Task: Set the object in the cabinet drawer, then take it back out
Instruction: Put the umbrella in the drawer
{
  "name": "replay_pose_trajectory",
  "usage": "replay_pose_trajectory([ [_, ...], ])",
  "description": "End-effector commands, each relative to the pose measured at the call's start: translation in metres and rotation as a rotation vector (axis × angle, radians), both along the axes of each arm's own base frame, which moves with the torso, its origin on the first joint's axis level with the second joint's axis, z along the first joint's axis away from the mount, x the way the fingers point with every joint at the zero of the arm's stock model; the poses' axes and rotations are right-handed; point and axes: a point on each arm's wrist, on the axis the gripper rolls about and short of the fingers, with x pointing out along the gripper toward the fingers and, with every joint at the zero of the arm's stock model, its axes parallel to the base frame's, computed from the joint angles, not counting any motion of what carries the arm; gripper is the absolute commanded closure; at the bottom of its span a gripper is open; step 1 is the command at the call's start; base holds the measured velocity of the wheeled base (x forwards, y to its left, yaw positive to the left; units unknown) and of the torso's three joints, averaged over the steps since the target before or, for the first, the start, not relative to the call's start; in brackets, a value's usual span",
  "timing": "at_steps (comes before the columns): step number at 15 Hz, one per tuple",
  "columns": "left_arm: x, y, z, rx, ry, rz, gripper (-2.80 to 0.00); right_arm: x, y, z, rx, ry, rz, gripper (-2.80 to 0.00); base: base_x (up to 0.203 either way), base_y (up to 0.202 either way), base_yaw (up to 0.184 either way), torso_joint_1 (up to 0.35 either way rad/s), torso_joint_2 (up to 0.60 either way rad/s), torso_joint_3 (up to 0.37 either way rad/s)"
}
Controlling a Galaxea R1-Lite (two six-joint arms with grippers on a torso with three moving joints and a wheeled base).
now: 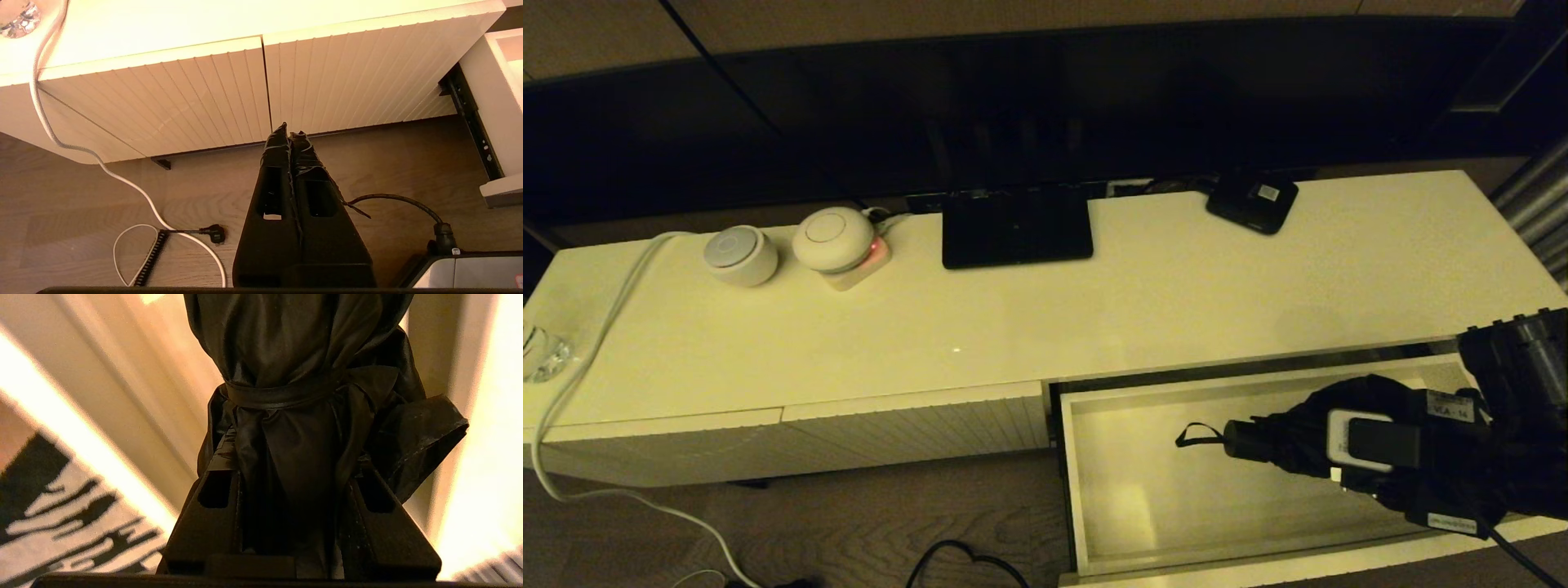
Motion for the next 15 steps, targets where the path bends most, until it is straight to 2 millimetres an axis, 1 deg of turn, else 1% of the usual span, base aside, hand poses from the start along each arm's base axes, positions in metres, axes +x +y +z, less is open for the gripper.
replay_pose_trajectory([
  [1,0.000,0.000,-0.001,0.000,0.003,0.000,0.00,0.022,-0.001,-0.025,0.005,0.062,0.002,0.00,0.000,0.000,0.000,0.000,0.00,0.000],
  [2,0.000,0.000,-0.001,0.000,0.003,0.000,0.00,0.028,-0.002,-0.028,0.011,0.057,0.014,0.00,0.000,0.000,0.000,0.000,0.00,0.000],
  [5,0.000,0.000,-0.001,0.000,0.003,0.000,0.00,0.040,-0.004,-0.027,-0.041,0.036,0.072,0.00,0.000,0.000,0.000,0.000,0.00,0.000],
  [7,0.000,0.000,-0.001,0.000,0.003,0.000,0.00,0.041,-0.009,-0.032,-0.082,0.053,0.116,0.00,0.000,0.000,0.000,0.000,0.00,0.000],
  [10,0.000,0.000,-0.001,0.002,0.003,0.000,0.00,0.043,-0.013,-0.043,-0.095,0.096,0.114,0.00,0.000,0.000,0.000,0.000,0.00,0.000],
  [12,0.000,0.000,-0.001,0.000,0.003,0.000,0.00,0.046,-0.012,-0.048,-0.089,0.073,0.111,0.00,0.000,0.000,0.000,0.000,0.00,0.000],
  [13,0.000,0.000,-0.001,0.000,0.003,0.000,0.00,0.049,-0.012,-0.049,-0.089,0.063,0.112,-2.80,0.000,0.000,0.000,0.000,0.00,0.000],
  [15,0.000,0.000,-0.001,0.002,0.003,0.000,0.00,0.048,-0.012,-0.047,-0.089,0.051,0.109,-2.80,0.000,0.000,0.000,0.000,0.00,0.000],
])
